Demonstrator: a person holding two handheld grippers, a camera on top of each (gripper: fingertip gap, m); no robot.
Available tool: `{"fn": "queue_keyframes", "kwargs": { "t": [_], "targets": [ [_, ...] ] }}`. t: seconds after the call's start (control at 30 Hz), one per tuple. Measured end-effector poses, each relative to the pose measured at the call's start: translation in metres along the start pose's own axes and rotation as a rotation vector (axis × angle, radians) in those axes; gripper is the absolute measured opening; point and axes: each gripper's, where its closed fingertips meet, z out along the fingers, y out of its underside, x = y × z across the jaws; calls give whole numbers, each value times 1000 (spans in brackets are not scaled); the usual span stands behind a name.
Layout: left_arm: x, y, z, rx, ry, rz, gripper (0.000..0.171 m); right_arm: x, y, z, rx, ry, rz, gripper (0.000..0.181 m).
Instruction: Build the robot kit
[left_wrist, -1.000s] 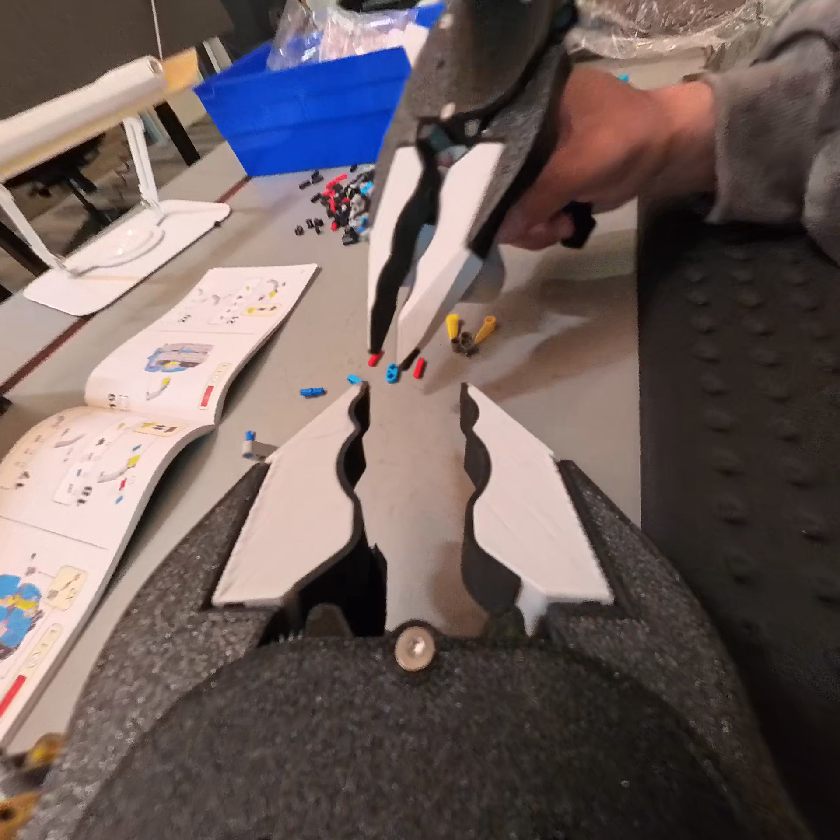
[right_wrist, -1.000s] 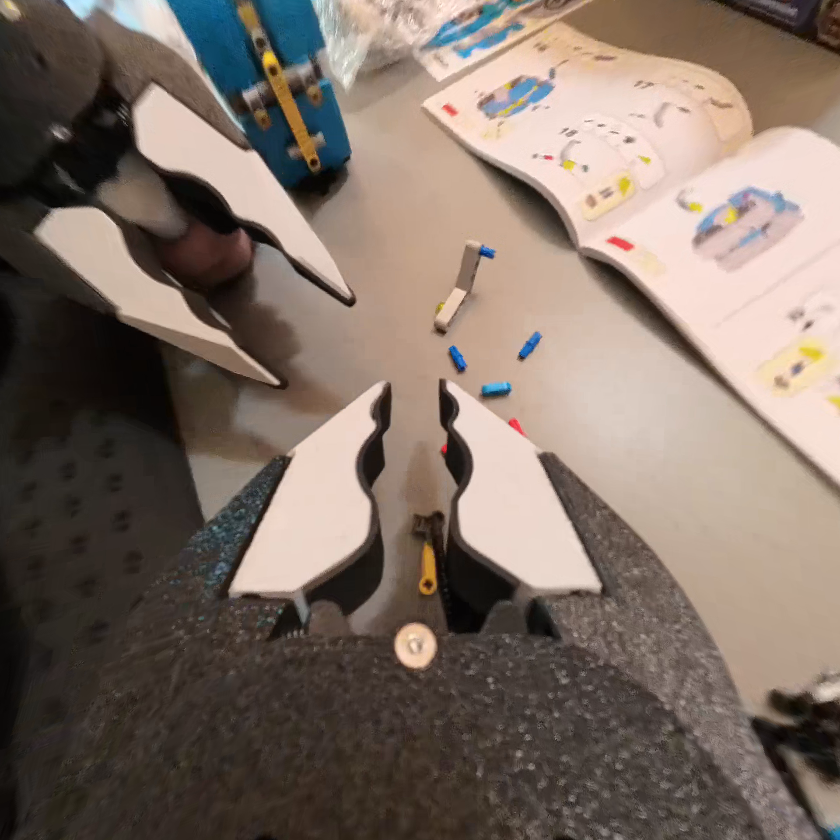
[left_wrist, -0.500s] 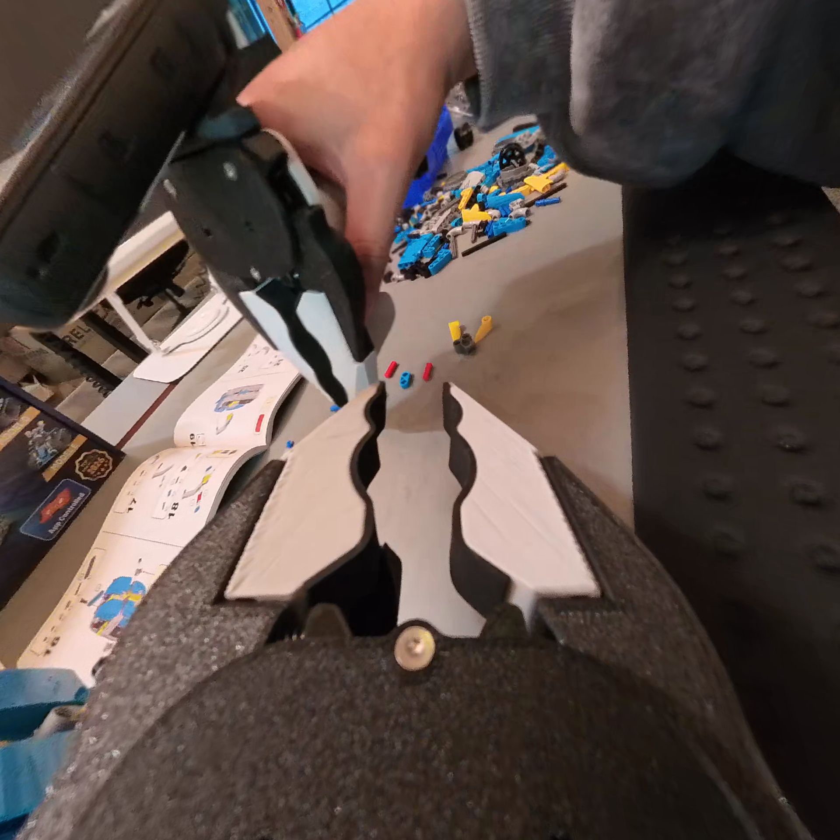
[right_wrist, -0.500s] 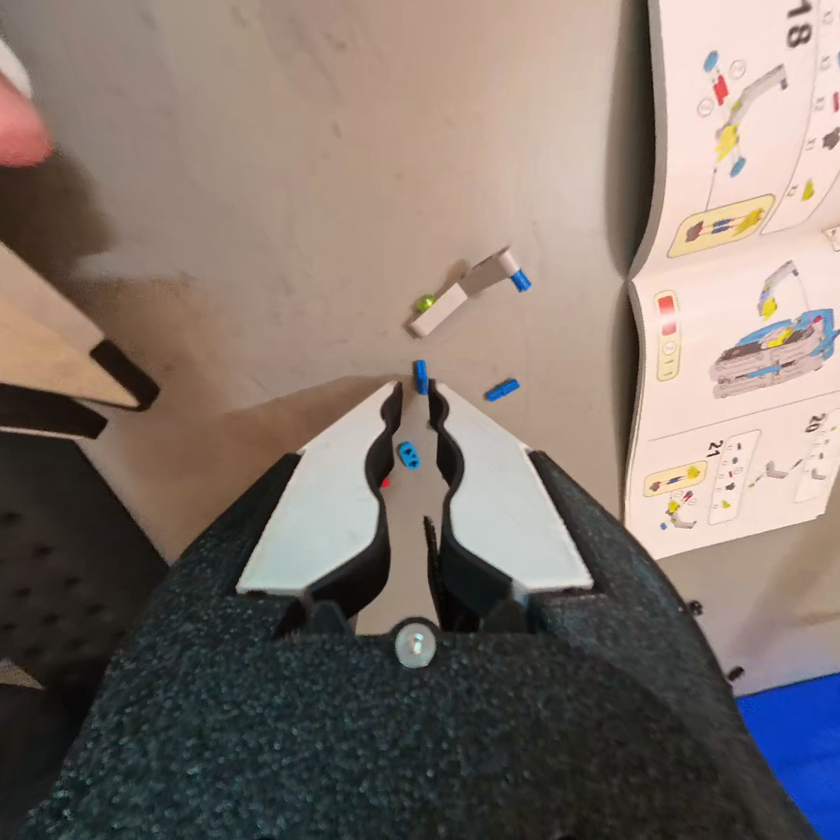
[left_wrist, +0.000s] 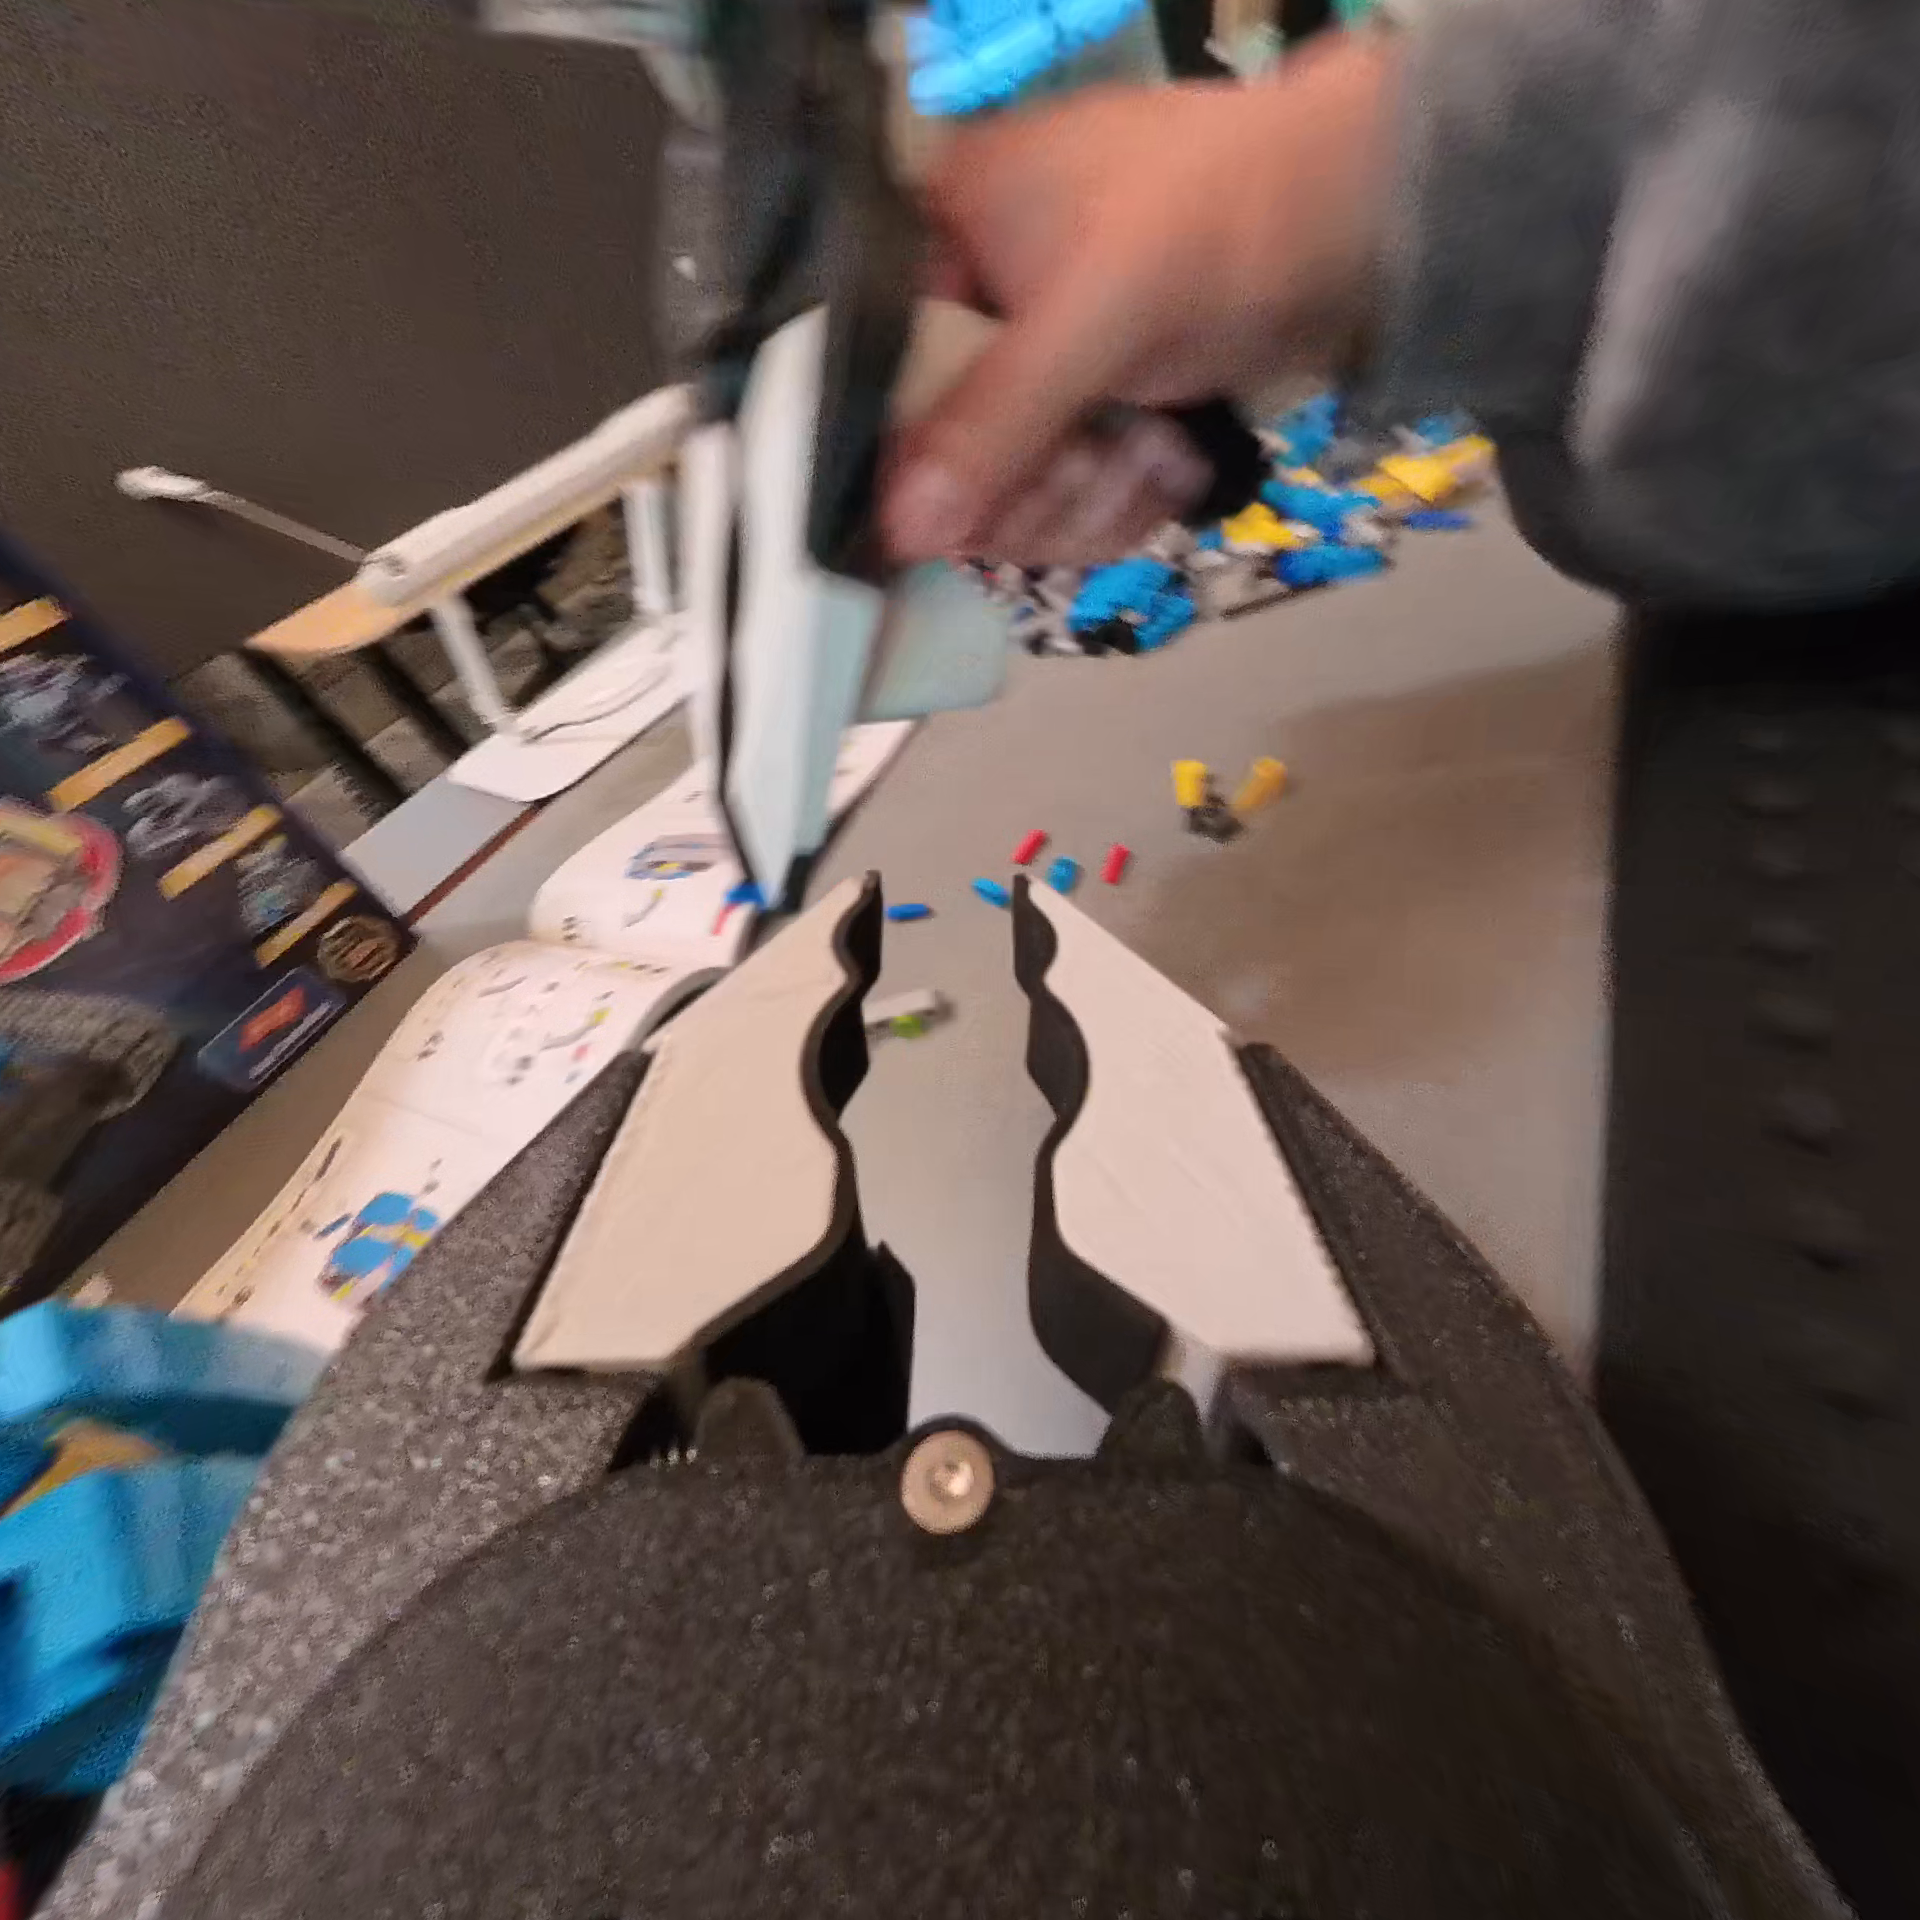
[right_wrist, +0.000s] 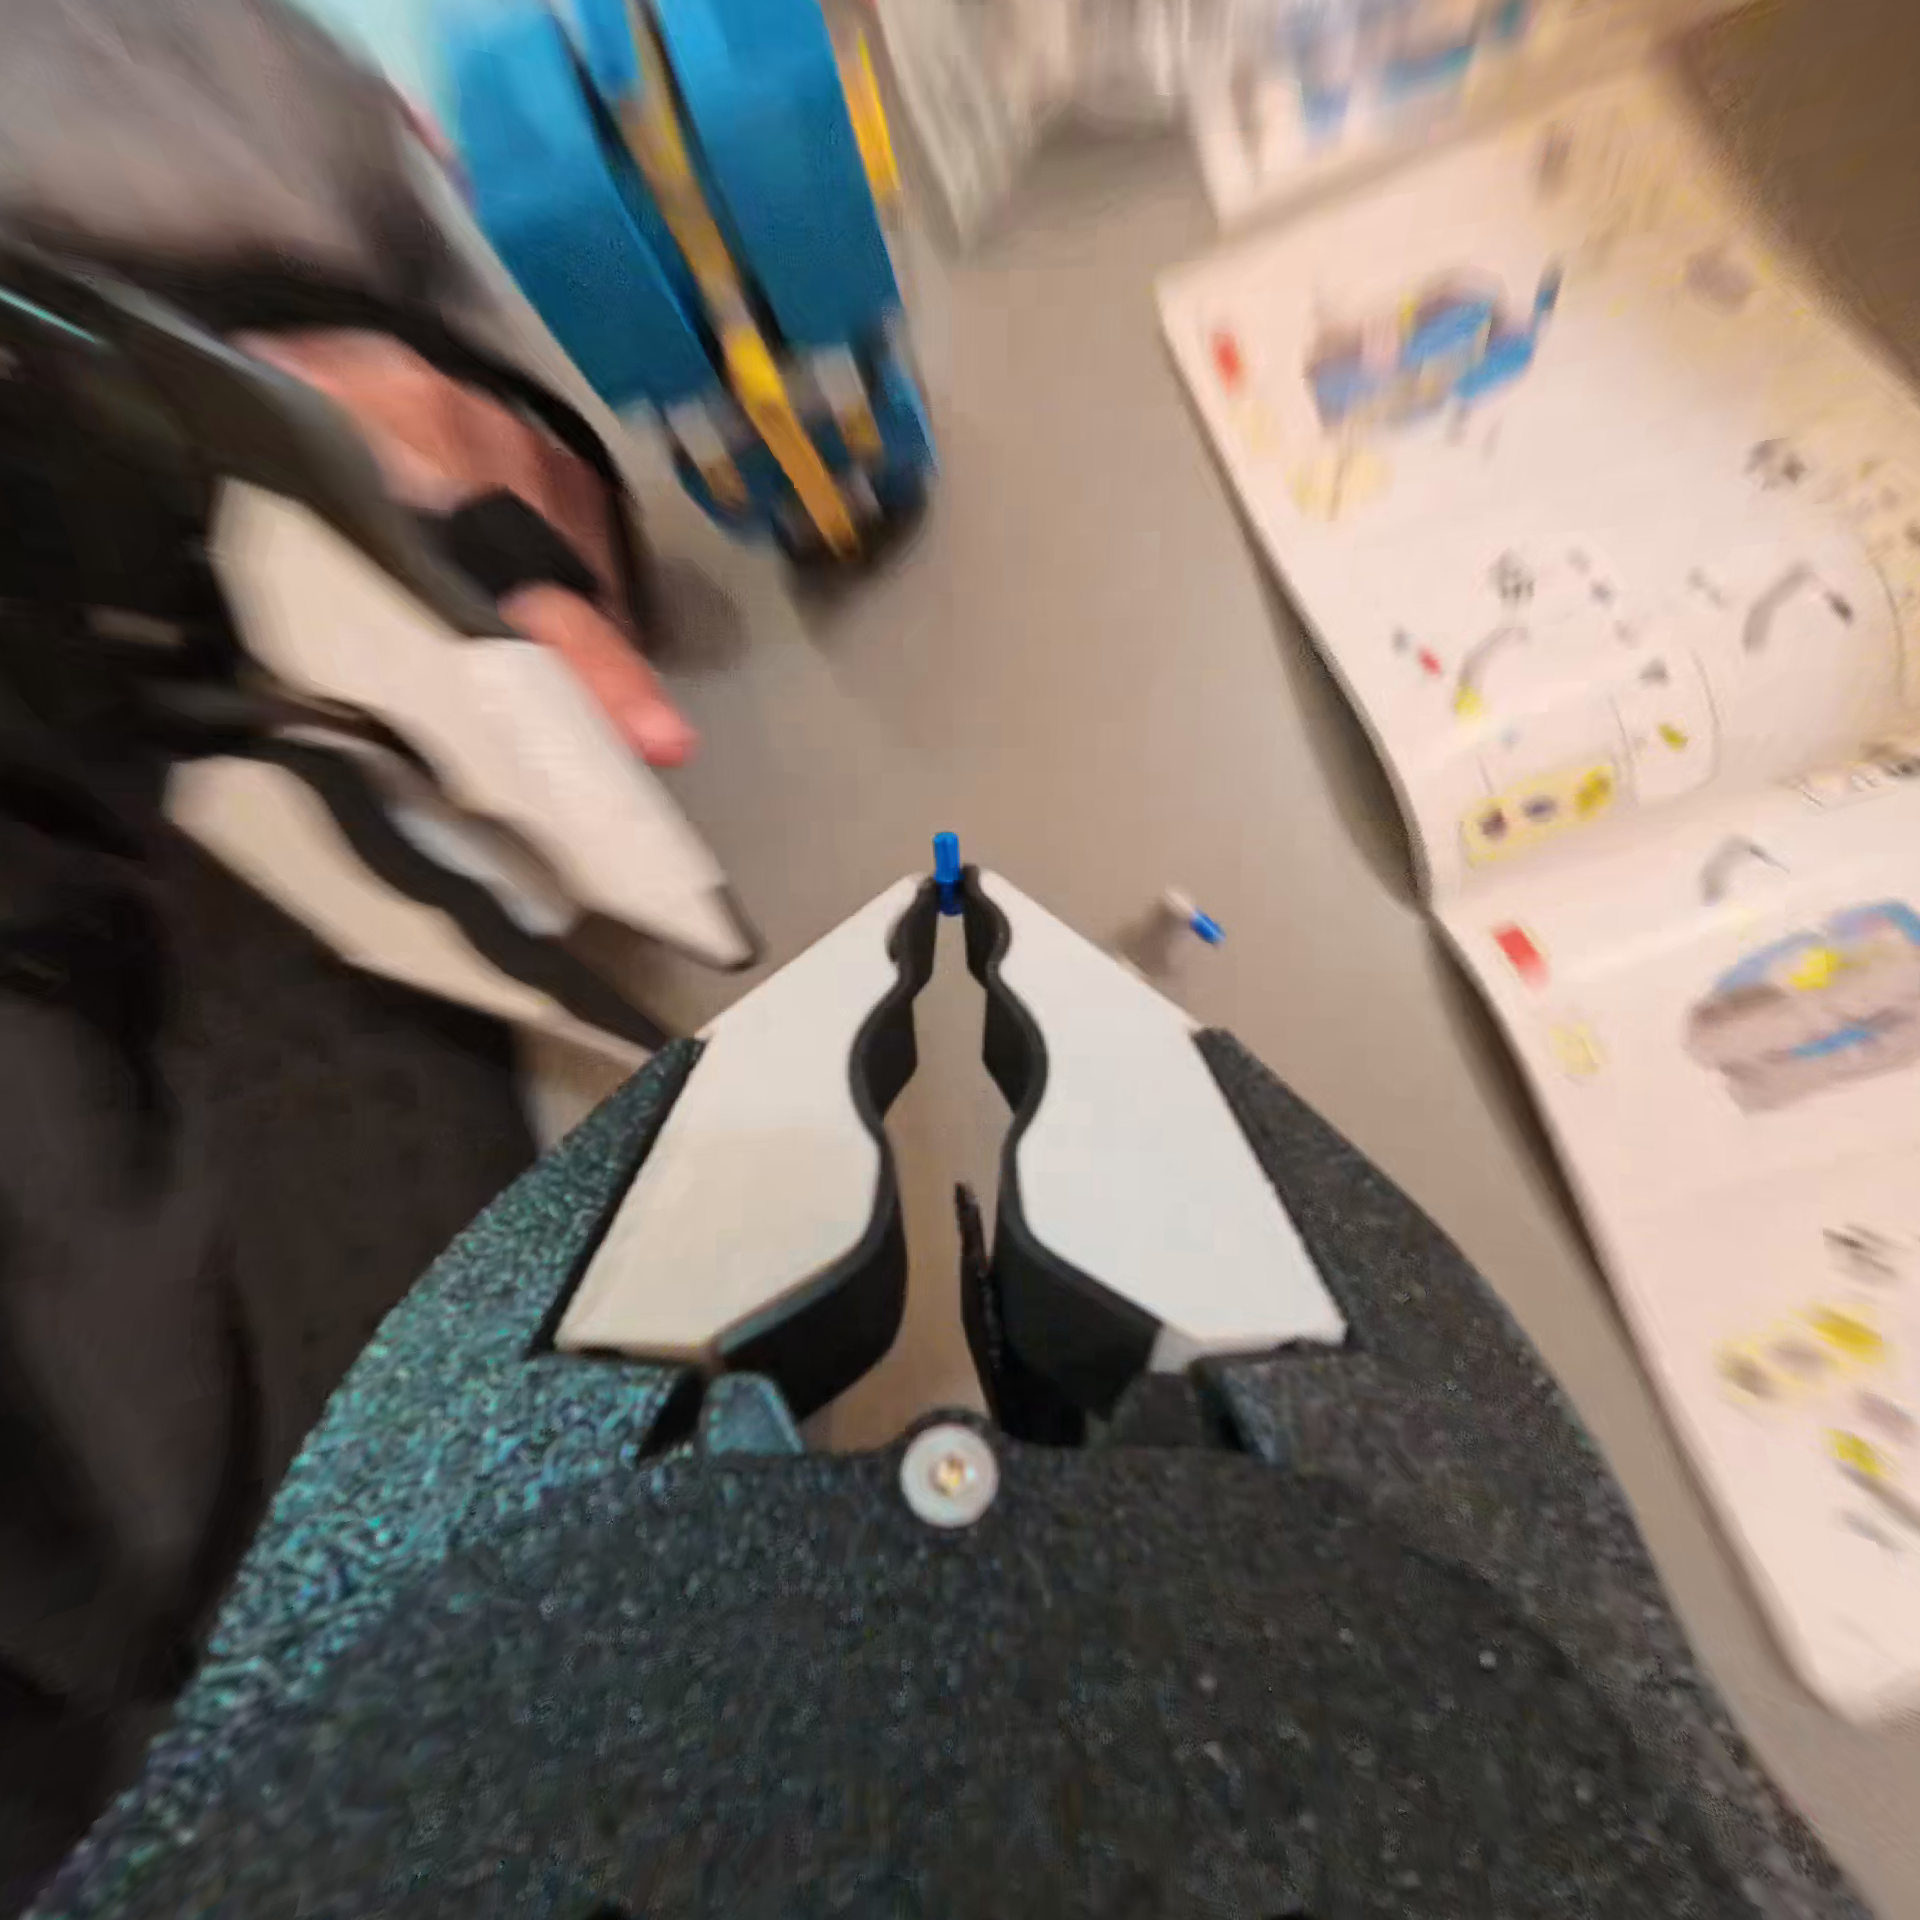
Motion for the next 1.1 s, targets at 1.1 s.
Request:
{"fn": "queue_keyframes", "kwargs": {
  "t": [1.1],
  "targets": [
    [-26, -31, -17, 160, -349, 402, 24, -63, -24, -32, 637, -634, 352, 4]
  ]
}}
